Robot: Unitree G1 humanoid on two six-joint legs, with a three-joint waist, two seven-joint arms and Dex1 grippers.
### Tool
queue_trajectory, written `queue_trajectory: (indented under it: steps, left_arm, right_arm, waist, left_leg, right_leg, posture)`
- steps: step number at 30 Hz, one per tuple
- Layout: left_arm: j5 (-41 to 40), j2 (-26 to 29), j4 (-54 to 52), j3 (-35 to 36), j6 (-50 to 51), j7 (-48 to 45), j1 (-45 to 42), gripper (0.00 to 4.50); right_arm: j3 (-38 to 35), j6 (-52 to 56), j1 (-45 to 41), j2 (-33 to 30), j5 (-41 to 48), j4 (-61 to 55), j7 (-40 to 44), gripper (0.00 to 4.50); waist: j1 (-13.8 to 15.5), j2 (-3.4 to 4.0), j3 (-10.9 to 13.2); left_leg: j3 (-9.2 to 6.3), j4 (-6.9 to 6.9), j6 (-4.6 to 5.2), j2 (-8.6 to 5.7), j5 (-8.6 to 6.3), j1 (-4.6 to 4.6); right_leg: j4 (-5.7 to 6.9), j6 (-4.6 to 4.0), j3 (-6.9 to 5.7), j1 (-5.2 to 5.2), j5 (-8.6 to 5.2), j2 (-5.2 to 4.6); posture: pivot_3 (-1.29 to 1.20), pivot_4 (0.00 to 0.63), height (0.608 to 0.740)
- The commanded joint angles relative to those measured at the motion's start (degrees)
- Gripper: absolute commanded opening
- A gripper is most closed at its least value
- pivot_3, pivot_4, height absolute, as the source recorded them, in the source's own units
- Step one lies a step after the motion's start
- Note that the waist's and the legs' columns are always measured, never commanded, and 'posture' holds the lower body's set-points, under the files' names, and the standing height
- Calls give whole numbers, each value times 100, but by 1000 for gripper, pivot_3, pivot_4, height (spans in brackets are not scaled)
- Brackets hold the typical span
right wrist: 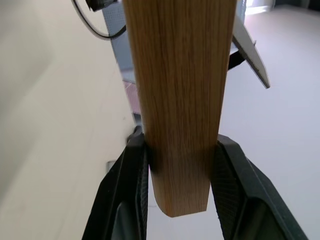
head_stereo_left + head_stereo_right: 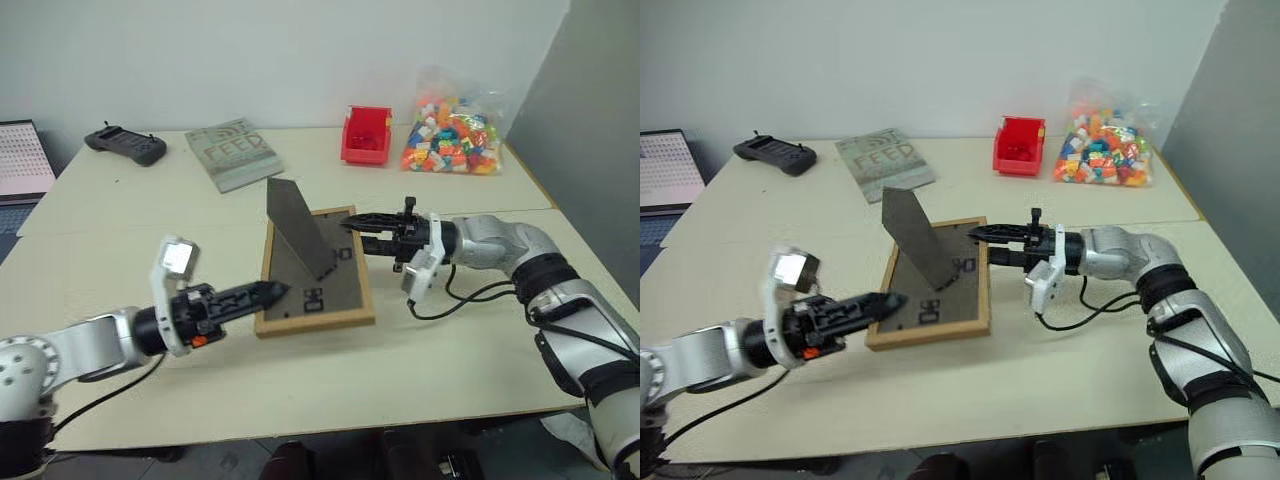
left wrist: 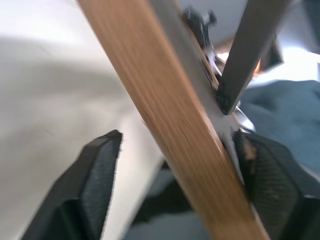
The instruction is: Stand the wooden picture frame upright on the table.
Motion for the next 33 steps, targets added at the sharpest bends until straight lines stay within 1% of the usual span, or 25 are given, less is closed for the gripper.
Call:
queue_trajectory:
  steps: [1, 2, 3, 4, 5, 6, 8, 10, 12, 13, 16, 19, 21, 22, 27, 28, 31, 32, 33]
  left_arm:
    - [1636, -111, -1364, 341, -763, 862, 141, 4500]
    - [1986, -173, -1660, 333, -928, 989, 151, 4500]
    - [2349, -260, -1960, 266, -1093, 1106, 172, 4500]
    - [2734, -382, -2290, 141, -1272, 1224, 200, 4500]
    - [3016, -473, -2513, 40, -1394, 1300, 220, 4500]
    - [3540, -548, -2740, -146, -1525, 1372, 278, 4500]
    - [4455, -740, -3084, -515, -1811, 1293, 450, 4500]
    - [5183, -935, -3253, -885, -2076, 1162, 614, 4500]
    - [5909, -1053, -3261, -1263, -2340, 964, 811, 4500]
    - [6148, -1130, -3237, -1374, -2442, 893, 880, 4500]
    - [6536, -1402, -3139, -1540, -2649, 762, 1029, 4500]
    - [6706, -1608, -3110, -1535, -2694, 647, 1151, 4500]
    - [6742, -1691, -3085, -1477, -2683, 576, 1230, 4500]
    - [6744, -1737, -3057, -1421, -2679, 542, 1254, 4500]
    - [6688, -1860, -2825, -1119, -2640, 360, 1193, 4500]
    - [6684, -1855, -2740, -1036, -2638, 299, 1159, 4500]
    - [6741, -1761, -2530, -825, -2632, 67, 1073, 4500]
    - [6738, -1704, -2437, -716, -2630, -41, 1055, 4500]
    - [6725, -1623, -2332, -594, -2615, -159, 1017, 4500]
  right_arm:
    - [-709, 4034, 396, 570, 3708, -1268, 3028, 1336]
    - [-841, 4778, 460, 655, 4028, -1500, 3358, 1337]
    - [-978, 5747, 501, 730, 4388, -1728, 3533, 1337]
    - [-1152, 6639, 480, 856, 4724, -1812, 3586, 1337]
    - [-1294, 7311, 470, 939, 4947, -1891, 3617, 1325]
    - [-1404, 7971, 438, 1059, 5121, -1834, 3690, 1314]
    - [-1506, 8434, 397, 1333, 5057, -1459, 3792, 1291]
    - [-1579, 8532, 386, 1596, 4865, -1019, 3939, 1291]
    - [-1656, 8356, 374, 1838, 4560, -410, 3969, 1291]
    - [-1712, 8299, 360, 1923, 4453, -163, 3989, 1291]
    - [-1843, 8017, 370, 2136, 4150, 453, 3917, 1291]
    - [-1859, 7911, 500, 2224, 3896, 585, 4090, 1291]
    - [-1831, 7837, 622, 2224, 3710, 557, 4149, 1988]
    - [-1833, 7823, 680, 2218, 3632, 536, 4168, 2081]
    - [-2015, 7903, 806, 2179, 3448, 356, 4107, 3150]
    - [-2048, 7939, 837, 2122, 3430, 266, 4084, 3333]
    - [-2091, 8055, 1007, 1840, 3311, -111, 4116, 4188]
    - [-2096, 8106, 1113, 1674, 3263, -326, 4127, 4396]
    - [-2084, 8138, 1257, 1451, 3199, -640, 4151, 4452]
  waist:
    - [14, -19, -5]
    - [31, -17, -1]
    - [49, -10, 3]
    - [60, 10, 15]
    - [78, 36, 31]
    - [87, 37, 32]
    - [97, 31, 30]
    - [100, 31, 28]
    - [94, 32, 28]
    - [91, 33, 29]
    - [112, 34, 31]
    - [105, 32, 31]
    - [98, 33, 30]
    - [96, 32, 30]
    - [90, 32, 30]
    - [90, 32, 30]
    - [107, 32, 29]
    - [111, 32, 30]
    - [119, 32, 29]
  left_leg:
    - [-3, 4, 3, 6, -2, -1]
    - [-4, 4, 19, 13, -11, 0]
    - [-6, 2, 19, 13, -12, -3]
    - [-5, 1, 19, 12, -13, -3]
    - [-5, 0, 19, 8, -13, -7]
    - [-5, -3, 20, -9, -13, -9]
    - [-10, -3, 19, -11, -13, -15]
    - [-11, -7, 18, -13, -13, -10]
    - [-9, -10, 19, -12, -14, -4]
    - [-7, -11, 19, -12, -14, -5]
    - [-5, -8, 19, -14, -13, -12]
    - [-3, -3, 18, -14, -13, -14]
    - [-7, -4, 20, -12, -13, -12]
    - [-5, -5, 20, -12, -14, -9]
    - [-7, -3, 24, -12, -16, -8]
    - [-8, -3, 24, -12, -16, -6]
    - [-19, -1, 24, -12, -16, -10]
    - [-19, -1, 24, -12, -16, -10]
    - [-19, -1, 24, -13, -16, -10]
  right_leg:
    - [-7, 0, -4, 4, 0, -1]
    - [-7, -2, -9, 5, 1, -1]
    - [-9, -7, -13, 2, 5, -1]
    - [-8, -7, -12, 1, 5, -1]
    - [-8, -7, -9, -3, 7, -3]
    - [-2, -6, -6, -8, 7, -20]
    - [-2, -6, -16, -12, 7, -21]
    - [-2, -6, -18, -11, 7, -20]
    - [-2, -6, -18, -7, 7, -17]
    - [0, -6, -17, -6, 7, -17]
    - [-1, -6, -15, -10, 7, -17]
    - [0, -4, -12, -11, 8, -17]
    - [0, -4, -18, -10, 7, -16]
    - [1, -4, -16, -9, 7, -17]
    - [2, -4, -19, -7, 7, -16]
    - [4, -4, -20, -5, 7, -16]
    - [3, -4, -35, -4, 7, -16]
    - [2, -4, -35, -2, 7, -16]
    - [0, -4, -35, -2, 7, -17]
  posture:
    - [0, 150, 740]
    - [0, 150, 740]
    - [0, 150, 740]
    - [0, 150, 740]
    - [0, 150, 740]
    - [0, 150, 740]
    - [0, 150, 740]
    - [0, 150, 740]
    - [0, 150, 740]
    - [0, 150, 740]
    - [0, 150, 740]
    - [0, 150, 740]
    - [0, 150, 740]
    - [0, 150, 740]
    - [0, 150, 740]
    - [0, 150, 740]
    - [0, 150, 740]
    - [0, 150, 740]
    - [0, 150, 740]
